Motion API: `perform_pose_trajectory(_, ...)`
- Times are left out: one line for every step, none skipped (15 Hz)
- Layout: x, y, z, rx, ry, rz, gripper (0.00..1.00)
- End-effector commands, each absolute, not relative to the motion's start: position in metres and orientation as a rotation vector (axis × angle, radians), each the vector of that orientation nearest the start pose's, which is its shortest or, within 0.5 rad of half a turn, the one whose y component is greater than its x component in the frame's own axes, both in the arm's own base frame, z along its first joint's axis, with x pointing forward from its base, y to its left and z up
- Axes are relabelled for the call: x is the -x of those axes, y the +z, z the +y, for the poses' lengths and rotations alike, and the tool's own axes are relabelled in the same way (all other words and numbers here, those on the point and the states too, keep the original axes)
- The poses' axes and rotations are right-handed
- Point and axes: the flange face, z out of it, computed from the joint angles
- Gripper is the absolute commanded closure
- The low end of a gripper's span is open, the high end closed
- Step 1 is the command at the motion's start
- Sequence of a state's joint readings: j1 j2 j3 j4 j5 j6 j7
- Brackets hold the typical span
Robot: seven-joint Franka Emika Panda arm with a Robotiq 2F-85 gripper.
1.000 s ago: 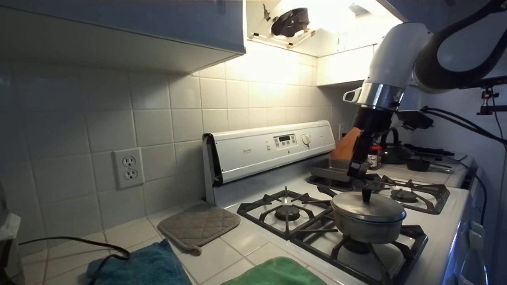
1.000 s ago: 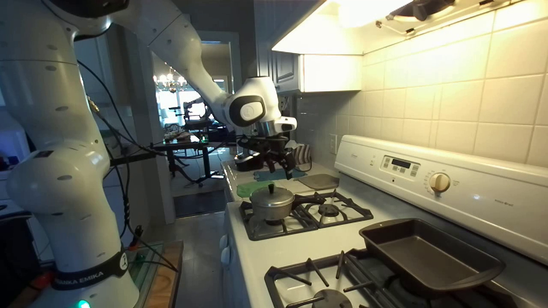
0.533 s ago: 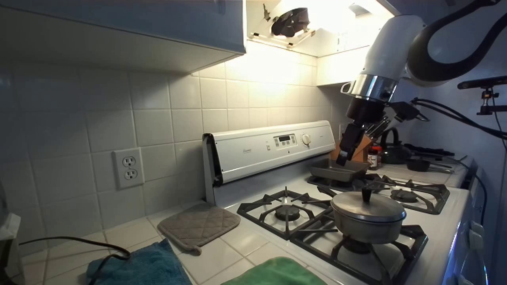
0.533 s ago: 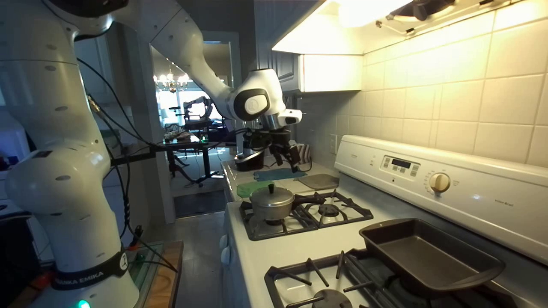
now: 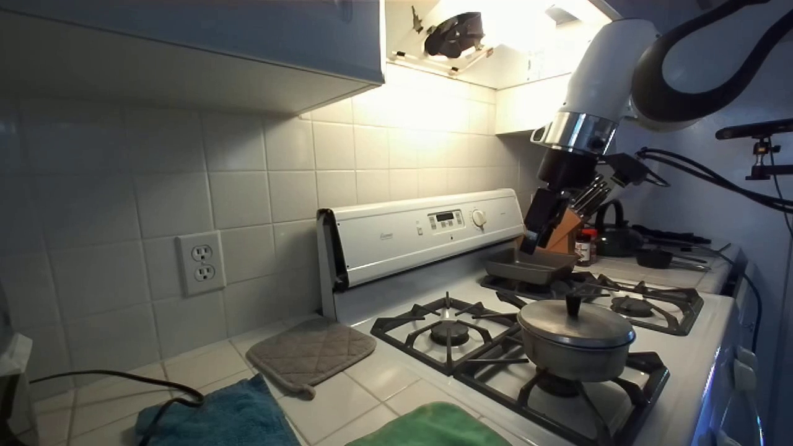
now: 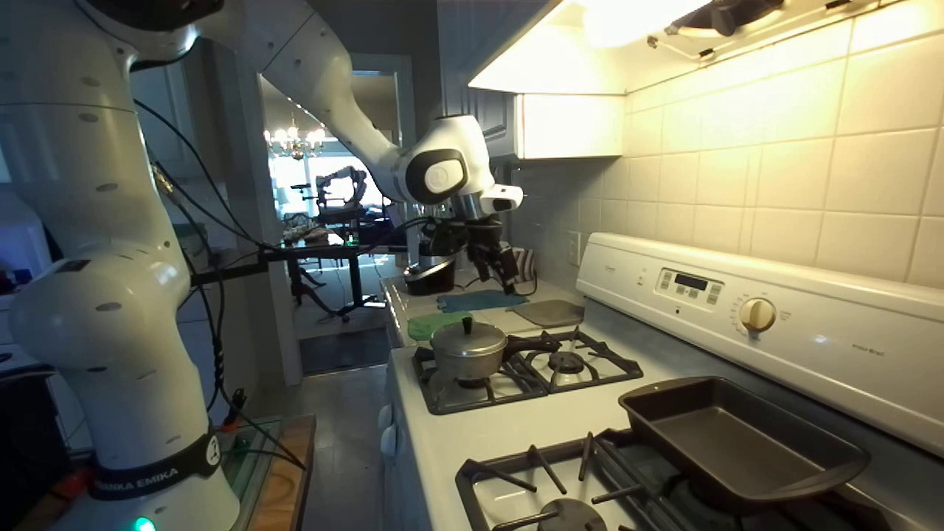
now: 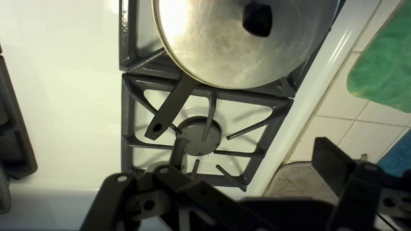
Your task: Cover the pot
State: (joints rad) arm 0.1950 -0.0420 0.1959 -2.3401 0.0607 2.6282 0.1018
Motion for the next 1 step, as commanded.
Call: perform_pose_trajectory(-0.4894,0.3859,0.2004,2.974,-0.470,-0.362,0.00)
